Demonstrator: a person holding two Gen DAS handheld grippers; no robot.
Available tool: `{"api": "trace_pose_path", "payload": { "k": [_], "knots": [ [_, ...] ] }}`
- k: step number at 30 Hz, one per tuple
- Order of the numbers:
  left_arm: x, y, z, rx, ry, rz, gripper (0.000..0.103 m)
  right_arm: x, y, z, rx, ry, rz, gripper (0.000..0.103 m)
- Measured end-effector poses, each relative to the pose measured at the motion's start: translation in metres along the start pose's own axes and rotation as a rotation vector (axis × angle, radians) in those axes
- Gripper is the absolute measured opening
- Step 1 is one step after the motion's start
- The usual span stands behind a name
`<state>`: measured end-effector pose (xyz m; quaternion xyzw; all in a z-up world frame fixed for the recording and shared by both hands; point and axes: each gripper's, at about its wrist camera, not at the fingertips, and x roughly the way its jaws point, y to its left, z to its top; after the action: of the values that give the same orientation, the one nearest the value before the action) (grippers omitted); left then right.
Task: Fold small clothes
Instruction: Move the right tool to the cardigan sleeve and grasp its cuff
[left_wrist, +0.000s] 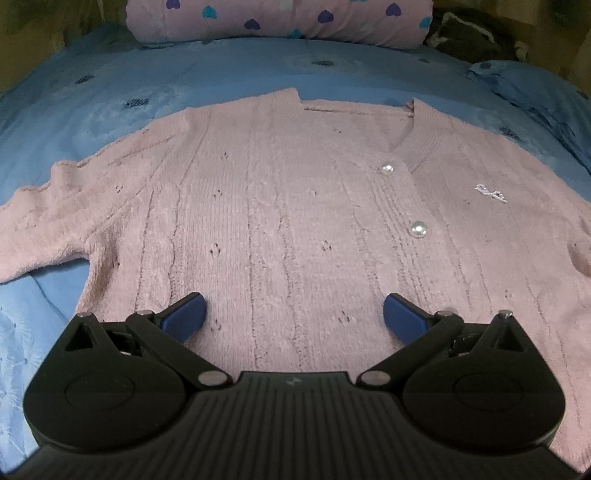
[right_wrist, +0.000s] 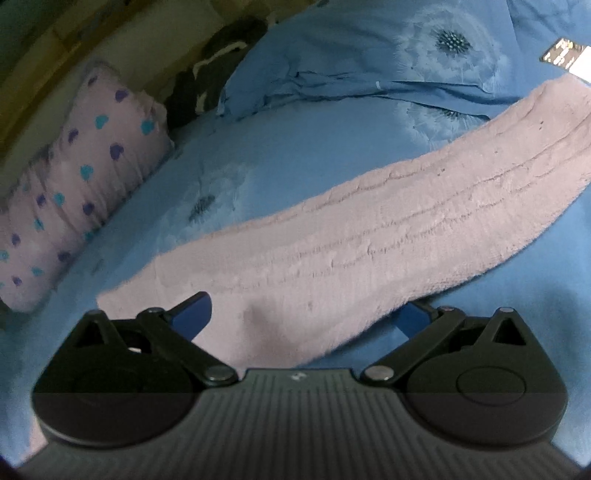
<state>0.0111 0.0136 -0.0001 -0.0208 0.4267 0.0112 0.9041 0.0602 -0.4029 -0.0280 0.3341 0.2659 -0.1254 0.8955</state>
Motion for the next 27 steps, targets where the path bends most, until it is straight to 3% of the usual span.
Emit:
{"api": "trace_pose_path", "payload": {
  "k": [4, 10, 13, 14, 16, 18, 20, 23, 27],
  "knots": [
    [-0.005, 0.002, 0.002, -0.008, -0.013, -0.035, 0.103, 0.005, -0.012, 0.013, 0.049, -0.032, 0.031, 0.103],
    [-0.012, 0.0, 0.004, 0.01, -0.034, -0.046, 0.103, 0.005, -0.022, 0.025, 0.063, -0.108, -0.005, 0.101],
    [-0.013, 0.001, 0.005, 0.016, -0.037, -0.041, 0.103, 0.006, -0.023, 0.027, 0.047, -0.12, -0.022, 0.087],
    [-0.014, 0.002, 0.005, 0.014, -0.037, -0.043, 0.103, 0.006, -0.023, 0.028, 0.042, -0.125, -0.034, 0.075],
    [-0.014, 0.003, 0.006, 0.009, -0.036, -0.048, 0.103, 0.006, -0.024, 0.029, 0.029, -0.134, -0.053, 0.065],
    [-0.014, 0.005, 0.007, 0.003, -0.035, -0.054, 0.103, 0.004, -0.027, 0.031, 0.037, -0.14, -0.048, 0.039],
    [-0.015, 0.007, 0.008, -0.003, -0.036, -0.058, 0.103, 0.003, -0.031, 0.034, 0.059, -0.136, -0.036, 0.023],
    [-0.017, 0.009, 0.011, -0.006, -0.047, -0.055, 0.103, 0.0, -0.031, 0.04, 0.087, -0.134, 0.018, 0.017],
    [-0.02, 0.01, 0.013, 0.003, -0.064, -0.039, 0.103, -0.013, -0.012, 0.044, 0.026, -0.15, 0.099, 0.016]
  ]
}}
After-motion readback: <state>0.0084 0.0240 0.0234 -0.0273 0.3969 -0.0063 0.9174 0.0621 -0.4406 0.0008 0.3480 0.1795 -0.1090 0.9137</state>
